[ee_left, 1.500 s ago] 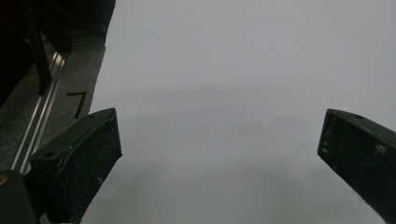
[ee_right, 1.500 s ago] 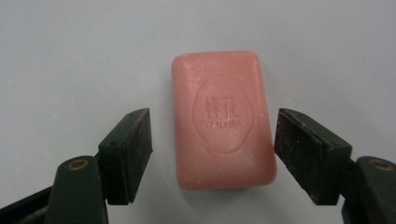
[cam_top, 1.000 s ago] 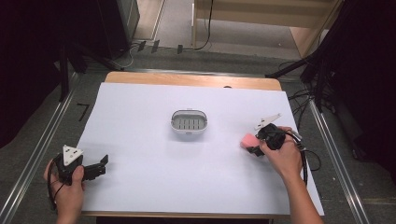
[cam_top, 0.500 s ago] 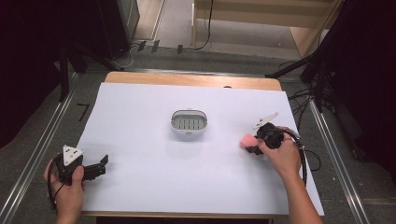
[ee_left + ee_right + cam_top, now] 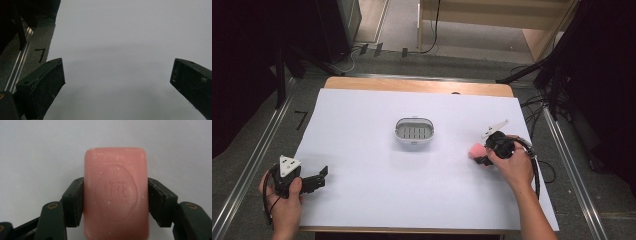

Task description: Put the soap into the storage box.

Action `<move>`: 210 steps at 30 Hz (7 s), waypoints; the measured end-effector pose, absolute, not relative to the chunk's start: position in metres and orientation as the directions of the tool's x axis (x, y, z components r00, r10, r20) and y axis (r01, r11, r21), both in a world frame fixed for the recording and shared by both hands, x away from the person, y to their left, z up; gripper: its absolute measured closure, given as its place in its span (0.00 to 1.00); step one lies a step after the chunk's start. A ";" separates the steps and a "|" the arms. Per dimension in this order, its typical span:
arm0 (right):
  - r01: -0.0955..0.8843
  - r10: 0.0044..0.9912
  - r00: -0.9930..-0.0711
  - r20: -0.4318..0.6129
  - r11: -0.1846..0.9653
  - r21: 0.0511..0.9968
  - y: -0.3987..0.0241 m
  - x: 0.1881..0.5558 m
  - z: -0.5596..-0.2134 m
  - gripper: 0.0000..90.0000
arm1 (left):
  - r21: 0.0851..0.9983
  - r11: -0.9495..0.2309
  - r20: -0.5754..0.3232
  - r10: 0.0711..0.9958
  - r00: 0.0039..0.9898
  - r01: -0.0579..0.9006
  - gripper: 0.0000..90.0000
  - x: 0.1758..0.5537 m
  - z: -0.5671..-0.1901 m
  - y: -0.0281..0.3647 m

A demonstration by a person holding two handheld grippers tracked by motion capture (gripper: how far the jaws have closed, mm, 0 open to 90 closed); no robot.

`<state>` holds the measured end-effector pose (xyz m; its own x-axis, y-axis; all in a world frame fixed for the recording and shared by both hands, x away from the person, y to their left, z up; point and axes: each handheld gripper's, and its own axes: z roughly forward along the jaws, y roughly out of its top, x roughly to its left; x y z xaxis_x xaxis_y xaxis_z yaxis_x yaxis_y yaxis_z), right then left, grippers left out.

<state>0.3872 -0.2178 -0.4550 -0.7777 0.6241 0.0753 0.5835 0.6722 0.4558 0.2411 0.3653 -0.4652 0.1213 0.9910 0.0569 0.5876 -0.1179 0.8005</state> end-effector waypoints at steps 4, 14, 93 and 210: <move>0.564 0.602 -0.794 0.084 0.678 0.471 -0.216 0.387 -0.454 0.43 | 0.801 -0.118 0.057 0.991 0.121 0.587 0.00 0.241 -0.465 0.365; 0.504 0.551 -0.832 0.059 0.708 0.495 -0.205 0.385 -0.439 0.43 | 0.801 -0.119 0.059 0.991 0.120 0.587 0.00 0.241 -0.465 0.365; 0.173 0.221 -0.975 -0.022 0.815 0.553 -0.079 0.427 -0.384 0.43 | 0.801 -0.115 0.052 0.991 0.123 0.587 0.00 0.241 -0.465 0.366; 0.333 0.405 -0.912 0.065 0.638 0.694 -0.113 0.430 -0.421 0.13 | 0.792 -0.110 0.042 0.991 0.127 0.601 0.00 0.243 -0.466 0.366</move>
<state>0.4301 -0.1132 -0.4214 -0.9119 0.4053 0.0649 0.3330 0.6381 0.6942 0.2429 0.3663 -0.4656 0.1268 0.9910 0.0417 0.6008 -0.1102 0.7917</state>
